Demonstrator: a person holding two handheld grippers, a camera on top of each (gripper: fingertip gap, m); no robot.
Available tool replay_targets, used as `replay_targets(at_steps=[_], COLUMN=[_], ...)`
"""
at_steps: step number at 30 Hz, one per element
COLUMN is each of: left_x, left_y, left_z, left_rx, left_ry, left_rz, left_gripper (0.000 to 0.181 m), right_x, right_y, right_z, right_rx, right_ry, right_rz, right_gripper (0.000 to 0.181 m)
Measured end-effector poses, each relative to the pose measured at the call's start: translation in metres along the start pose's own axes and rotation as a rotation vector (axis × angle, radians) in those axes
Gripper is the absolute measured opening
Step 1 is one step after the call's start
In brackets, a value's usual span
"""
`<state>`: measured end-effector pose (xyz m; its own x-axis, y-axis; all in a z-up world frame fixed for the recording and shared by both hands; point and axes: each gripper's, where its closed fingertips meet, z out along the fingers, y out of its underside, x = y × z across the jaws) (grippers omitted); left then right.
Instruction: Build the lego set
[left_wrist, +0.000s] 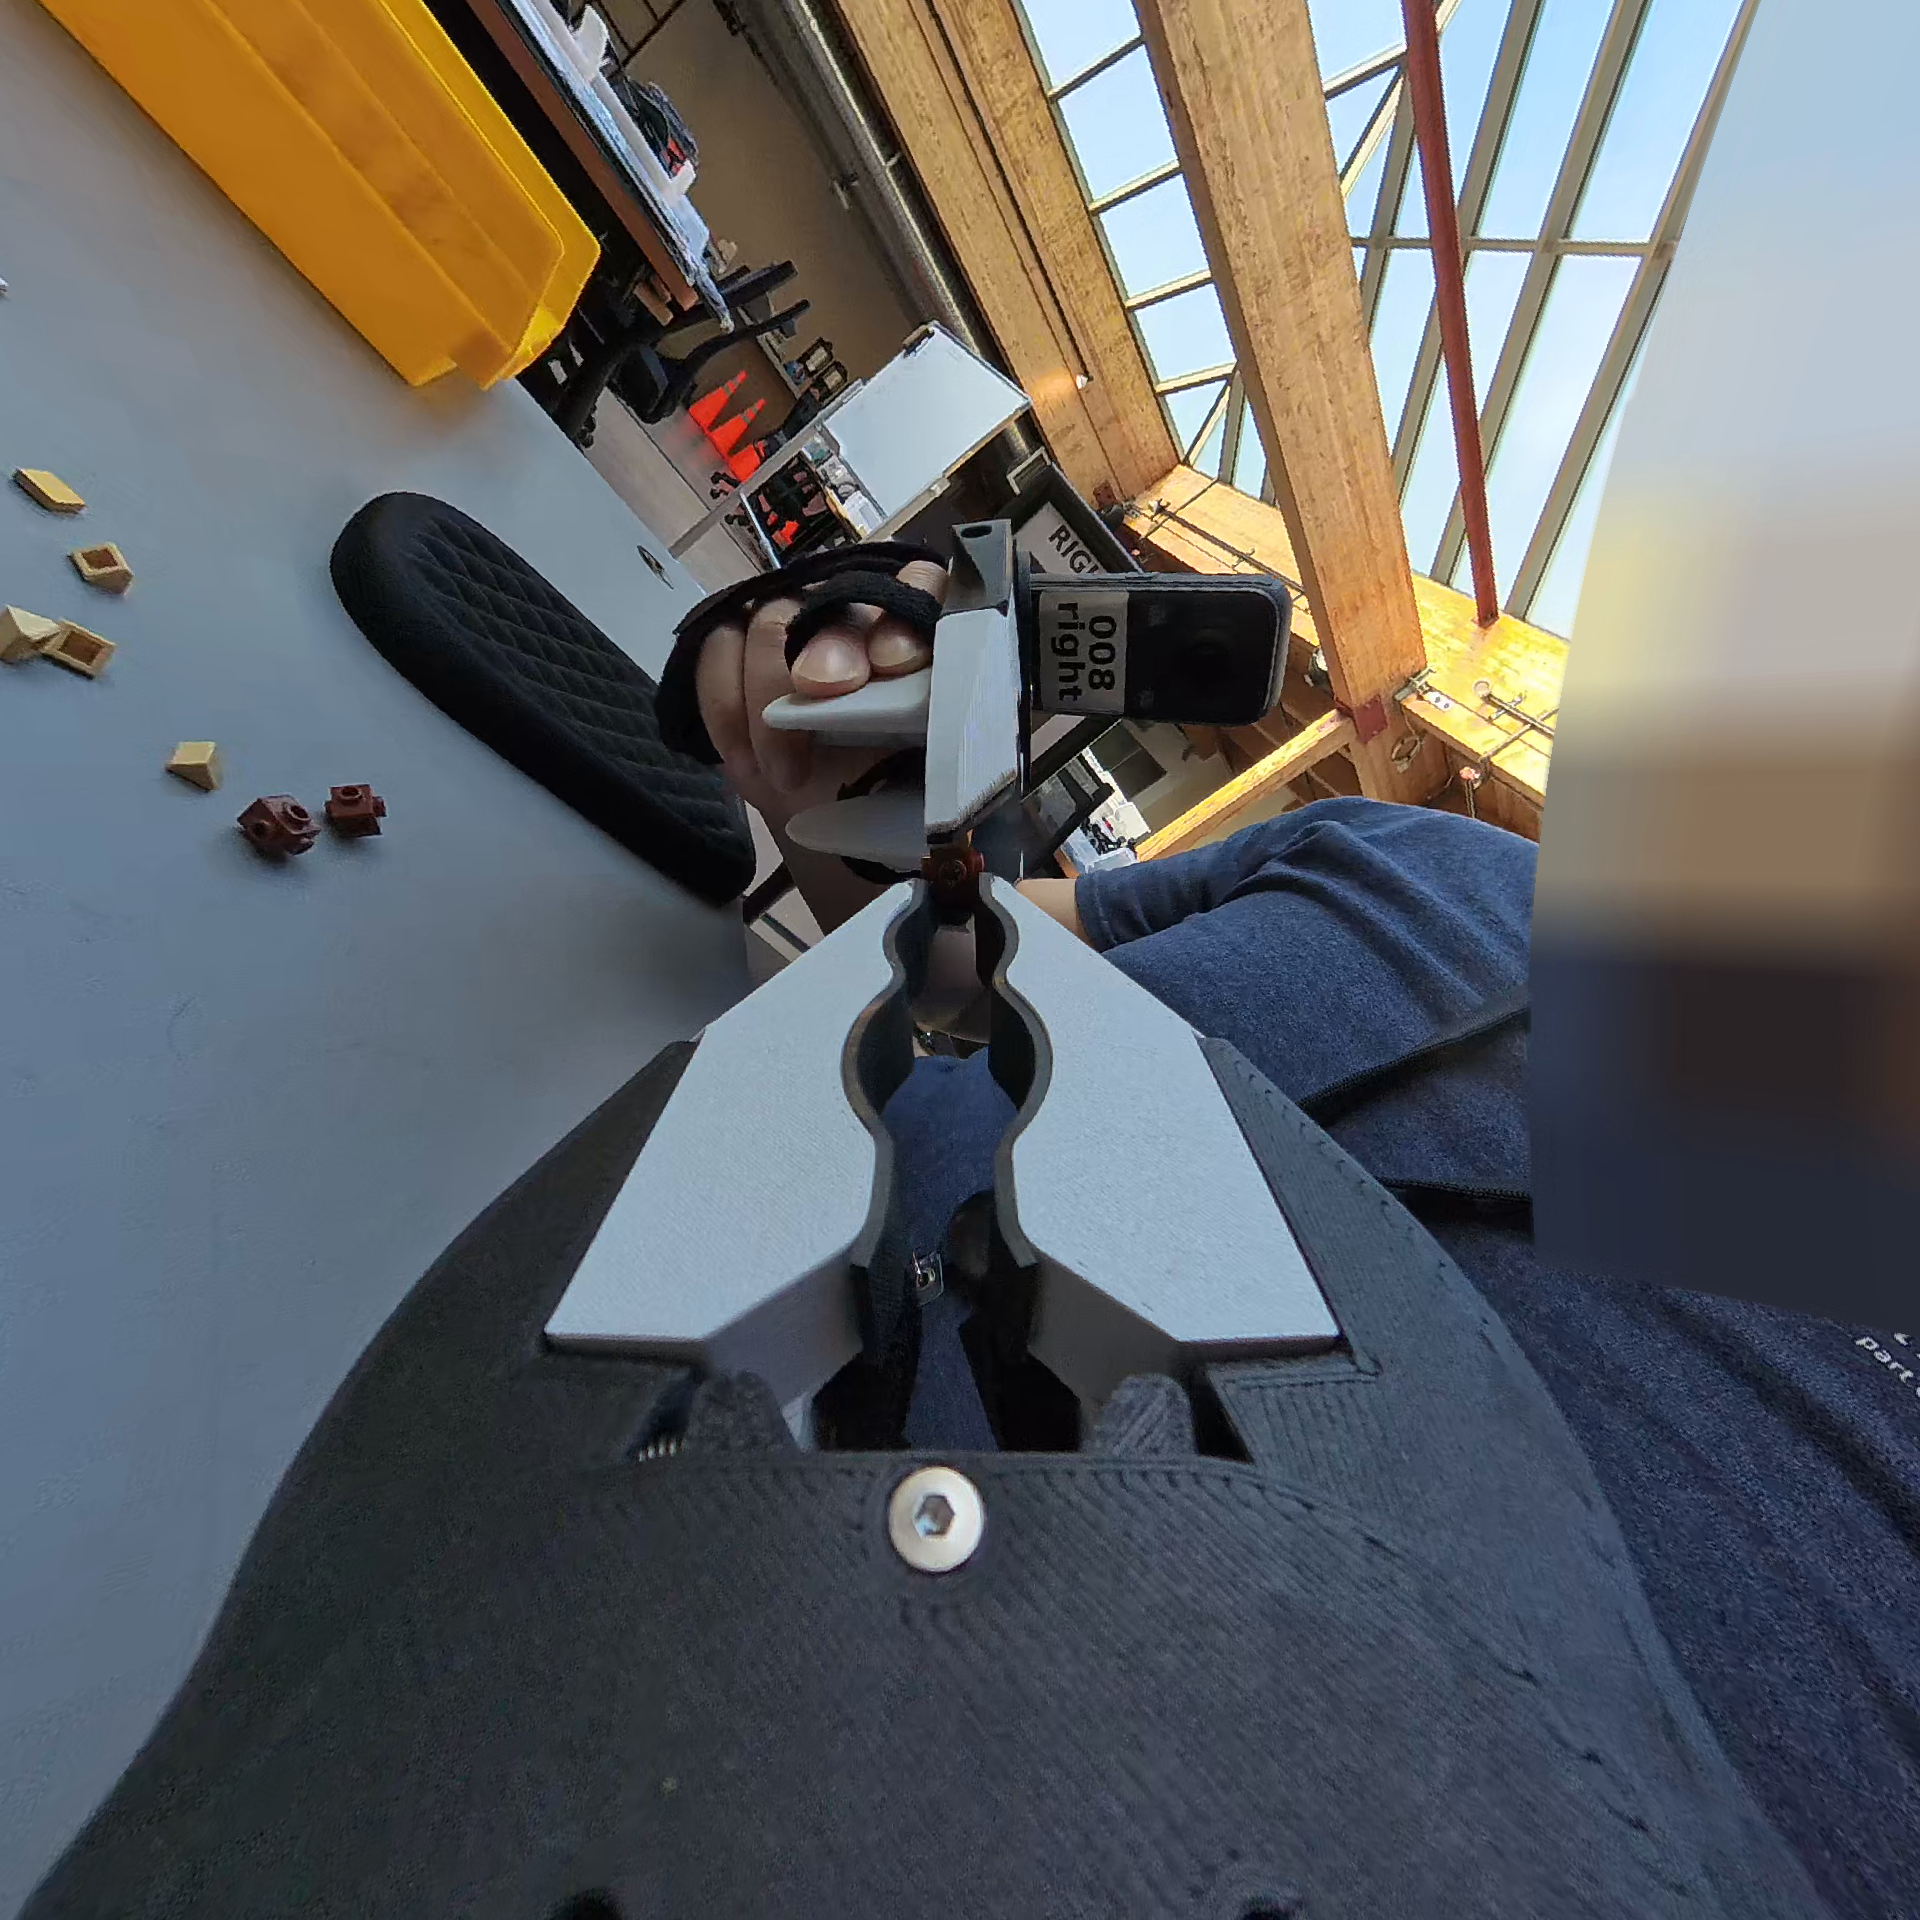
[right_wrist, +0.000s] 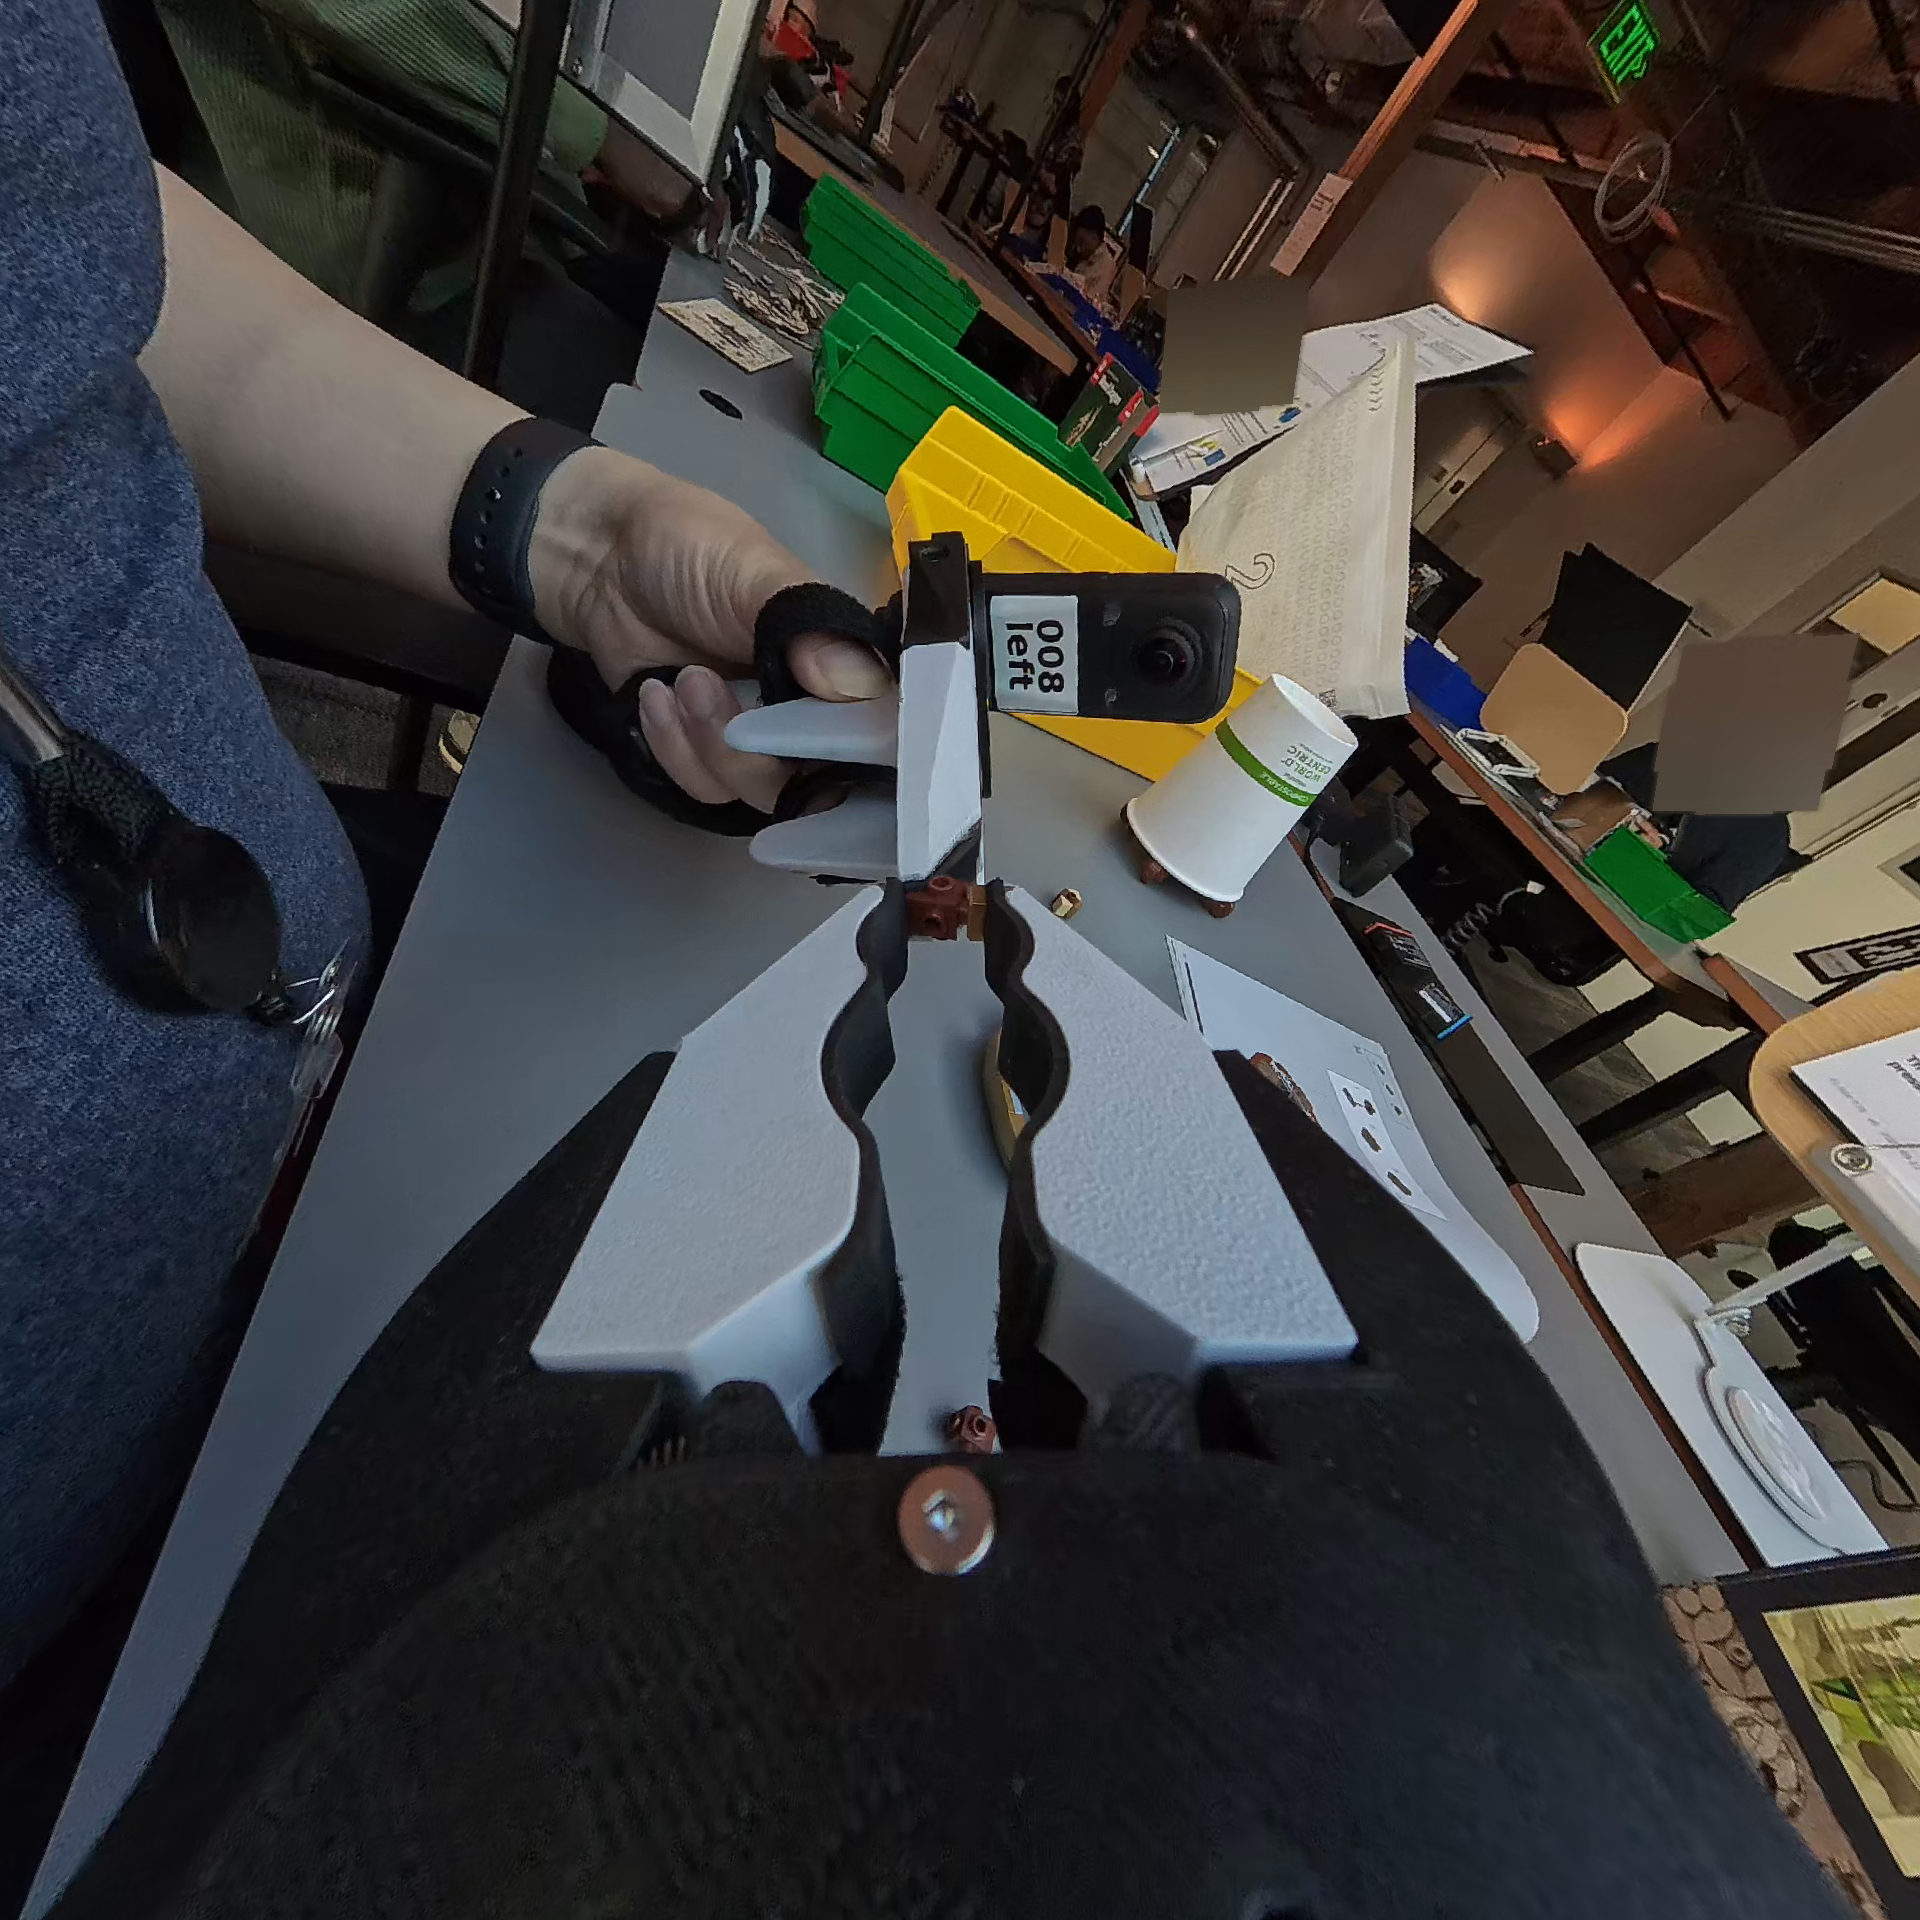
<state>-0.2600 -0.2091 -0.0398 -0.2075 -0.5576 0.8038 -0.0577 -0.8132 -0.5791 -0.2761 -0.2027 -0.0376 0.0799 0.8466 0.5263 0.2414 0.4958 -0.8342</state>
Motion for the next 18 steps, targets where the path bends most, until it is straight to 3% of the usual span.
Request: replay_targets(at_steps=[18], left_x=[0.006], left_y=[-0.012], left_z=[-0.005], left_rx=[0.131], left_ry=[0.108], left_rz=[-0.007], left_gripper=[0.007], right_x=[0.011], right_y=[-0.006], right_z=[0.004], right_rx=[-0.052], right_ry=[0.032], right_rz=[-0.042], right_gripper=[0.014])
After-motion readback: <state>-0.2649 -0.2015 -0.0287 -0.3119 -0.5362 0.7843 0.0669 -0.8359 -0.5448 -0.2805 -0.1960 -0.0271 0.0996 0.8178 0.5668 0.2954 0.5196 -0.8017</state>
